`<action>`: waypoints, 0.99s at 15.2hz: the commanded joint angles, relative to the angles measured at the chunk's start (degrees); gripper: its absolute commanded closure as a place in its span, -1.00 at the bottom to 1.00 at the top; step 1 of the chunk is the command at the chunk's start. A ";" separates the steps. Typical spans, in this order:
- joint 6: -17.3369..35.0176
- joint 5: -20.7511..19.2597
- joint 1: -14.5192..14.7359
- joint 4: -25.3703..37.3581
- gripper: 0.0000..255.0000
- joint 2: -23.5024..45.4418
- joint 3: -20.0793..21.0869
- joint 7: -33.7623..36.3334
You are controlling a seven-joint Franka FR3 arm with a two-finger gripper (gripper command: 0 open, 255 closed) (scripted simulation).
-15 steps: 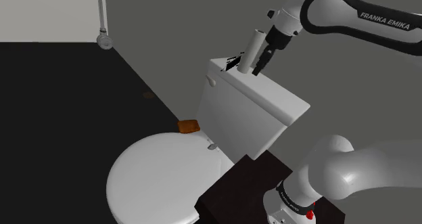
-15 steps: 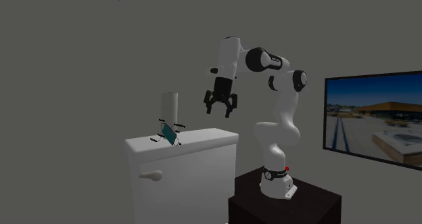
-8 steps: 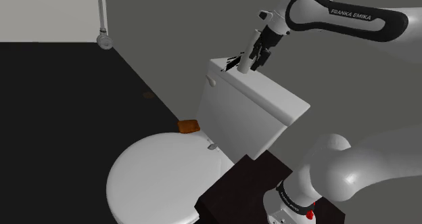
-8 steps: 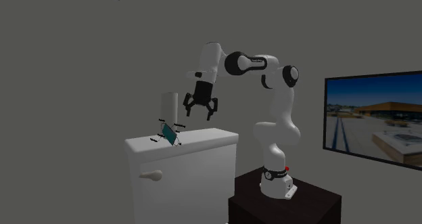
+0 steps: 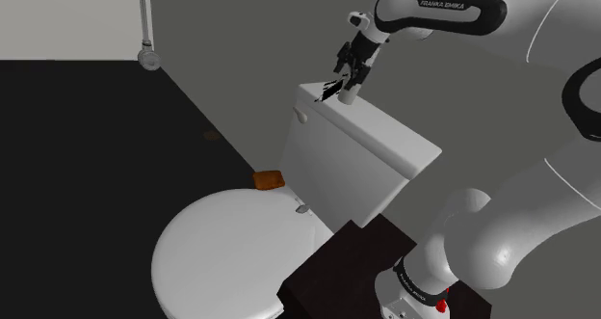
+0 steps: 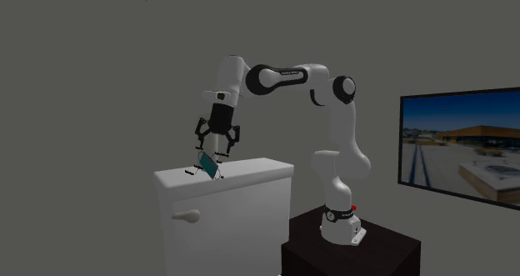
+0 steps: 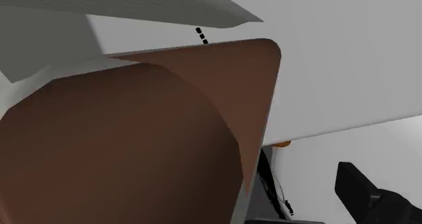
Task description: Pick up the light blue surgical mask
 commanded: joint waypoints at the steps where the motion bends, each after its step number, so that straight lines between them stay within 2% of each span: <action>1: -0.14 3.62 1.26 5.41 -1.00 5.73 -2.56 -9.22; 9: 5.65 4.04 0.97 0.04 -1.00 6.24 -2.62 -9.99; 11: 5.65 4.04 0.96 0.04 -1.00 6.23 -2.62 -9.98; 12: 5.82 4.04 0.94 -0.15 1.00 6.22 -2.65 -10.05; 15: 5.70 4.06 0.92 0.00 1.00 6.25 -2.68 -10.08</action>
